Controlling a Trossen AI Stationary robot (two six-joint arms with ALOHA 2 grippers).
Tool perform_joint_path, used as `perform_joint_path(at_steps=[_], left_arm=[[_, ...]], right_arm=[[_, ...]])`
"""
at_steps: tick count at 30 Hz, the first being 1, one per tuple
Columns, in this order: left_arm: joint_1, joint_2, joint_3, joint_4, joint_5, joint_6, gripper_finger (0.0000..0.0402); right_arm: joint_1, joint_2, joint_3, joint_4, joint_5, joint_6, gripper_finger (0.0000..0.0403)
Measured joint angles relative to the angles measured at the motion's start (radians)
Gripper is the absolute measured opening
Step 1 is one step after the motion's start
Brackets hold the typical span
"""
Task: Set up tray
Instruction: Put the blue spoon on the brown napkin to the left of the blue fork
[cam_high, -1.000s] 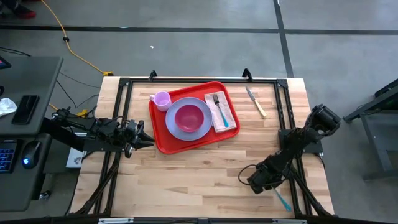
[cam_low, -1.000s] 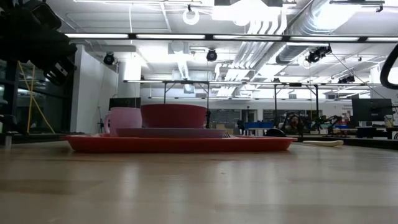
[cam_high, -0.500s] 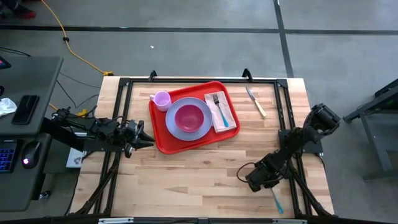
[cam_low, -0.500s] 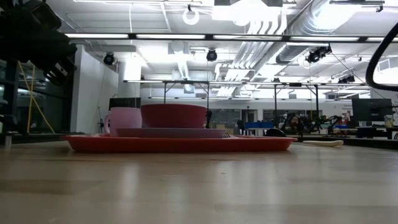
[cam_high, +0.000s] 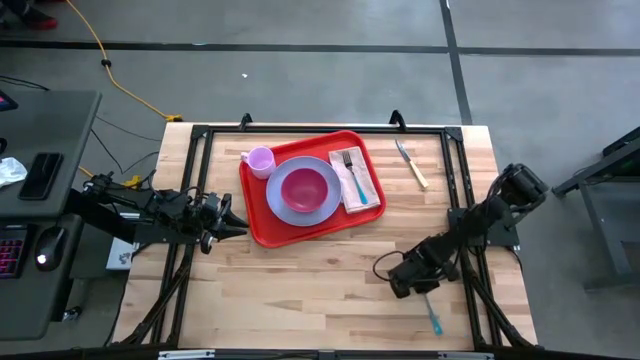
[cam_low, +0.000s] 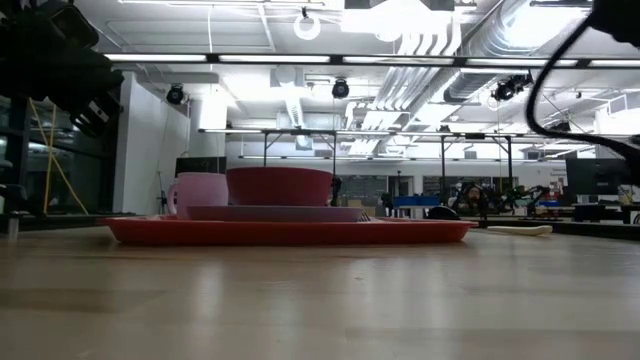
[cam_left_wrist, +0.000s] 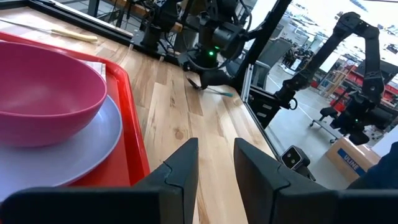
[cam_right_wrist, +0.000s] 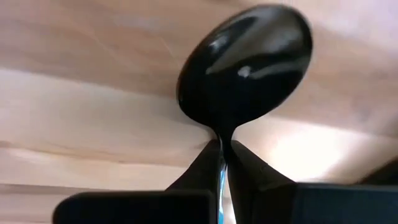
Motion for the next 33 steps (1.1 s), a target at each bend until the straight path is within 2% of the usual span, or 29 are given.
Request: perform_joint_path(at_steps=[6, 13, 24, 33], left_arm=[[0.000, 0.000, 0.000, 0.000, 0.000, 0.000, 0.0134], [0.000, 0.000, 0.000, 0.000, 0.000, 0.000, 0.0134], [0.000, 0.000, 0.000, 0.000, 0.000, 0.003, 0.0134], [0.000, 0.000, 0.000, 0.000, 0.000, 0.005, 0.0134]], right_arm=[[-0.054, -0.035, -0.001, -0.007, 0.078, -0.035, 0.0002], [-0.127, -0.035, 0.009, -0.009, 0.075, -0.116, 0.0001], [-0.290, -0.035, 0.188, -0.202, 0.183, -0.330, 0.0001], [-0.485, -0.036, 0.320, -0.301, 0.237, -0.556, 0.0000]])
